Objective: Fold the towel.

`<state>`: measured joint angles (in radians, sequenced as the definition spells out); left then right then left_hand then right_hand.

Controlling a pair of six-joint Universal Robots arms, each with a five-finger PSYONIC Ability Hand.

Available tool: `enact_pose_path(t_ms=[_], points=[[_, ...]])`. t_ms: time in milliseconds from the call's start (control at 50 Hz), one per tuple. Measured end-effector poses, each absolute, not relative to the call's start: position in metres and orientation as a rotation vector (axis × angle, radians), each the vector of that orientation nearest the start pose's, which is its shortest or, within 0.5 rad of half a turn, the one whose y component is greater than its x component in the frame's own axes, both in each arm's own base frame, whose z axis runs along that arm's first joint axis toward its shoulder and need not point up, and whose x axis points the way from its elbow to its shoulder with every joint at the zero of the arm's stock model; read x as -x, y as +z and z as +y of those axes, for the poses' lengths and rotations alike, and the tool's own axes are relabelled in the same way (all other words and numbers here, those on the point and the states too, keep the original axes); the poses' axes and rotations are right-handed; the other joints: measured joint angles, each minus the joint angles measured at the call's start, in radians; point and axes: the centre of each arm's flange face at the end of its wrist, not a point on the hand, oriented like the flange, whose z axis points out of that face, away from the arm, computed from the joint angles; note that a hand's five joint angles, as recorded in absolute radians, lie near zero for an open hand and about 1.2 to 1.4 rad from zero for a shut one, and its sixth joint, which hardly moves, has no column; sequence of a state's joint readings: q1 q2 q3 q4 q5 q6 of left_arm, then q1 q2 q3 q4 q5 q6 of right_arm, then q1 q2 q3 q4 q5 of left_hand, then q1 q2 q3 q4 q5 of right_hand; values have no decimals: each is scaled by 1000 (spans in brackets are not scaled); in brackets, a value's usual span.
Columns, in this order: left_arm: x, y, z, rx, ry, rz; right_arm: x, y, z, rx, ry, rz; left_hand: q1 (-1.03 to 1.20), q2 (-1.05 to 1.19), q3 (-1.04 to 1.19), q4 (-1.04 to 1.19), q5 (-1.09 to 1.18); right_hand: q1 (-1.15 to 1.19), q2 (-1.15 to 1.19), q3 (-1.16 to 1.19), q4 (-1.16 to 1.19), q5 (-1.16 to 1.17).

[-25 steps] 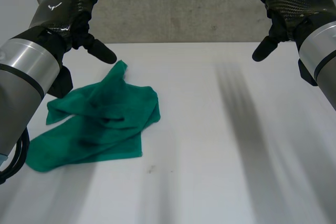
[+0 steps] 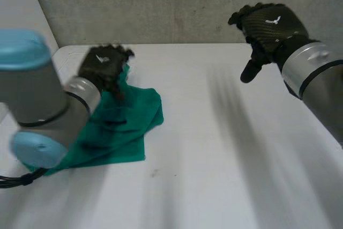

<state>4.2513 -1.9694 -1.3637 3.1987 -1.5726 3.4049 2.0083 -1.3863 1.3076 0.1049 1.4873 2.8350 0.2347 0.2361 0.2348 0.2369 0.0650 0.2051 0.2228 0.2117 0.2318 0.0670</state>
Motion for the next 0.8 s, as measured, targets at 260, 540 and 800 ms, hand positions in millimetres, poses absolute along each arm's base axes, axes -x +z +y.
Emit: enact_pose_path(t_ms=[260,540,800], points=[[306,141,-323,-1140,-1950,2117,-282,288,-269,950,-2009,2046,508,471,470,450,441,0,0,0,0,0],[302,229,-285,-1037,-2162,1981,-286,249,-296,574,-1793,2175,926,957,952,953,894,0,0,0,0,0],[297,252,-249,-1058,-2250,1917,-310,201,-306,334,-1326,2235,250,280,289,280,275,0,0,0,0,0]])
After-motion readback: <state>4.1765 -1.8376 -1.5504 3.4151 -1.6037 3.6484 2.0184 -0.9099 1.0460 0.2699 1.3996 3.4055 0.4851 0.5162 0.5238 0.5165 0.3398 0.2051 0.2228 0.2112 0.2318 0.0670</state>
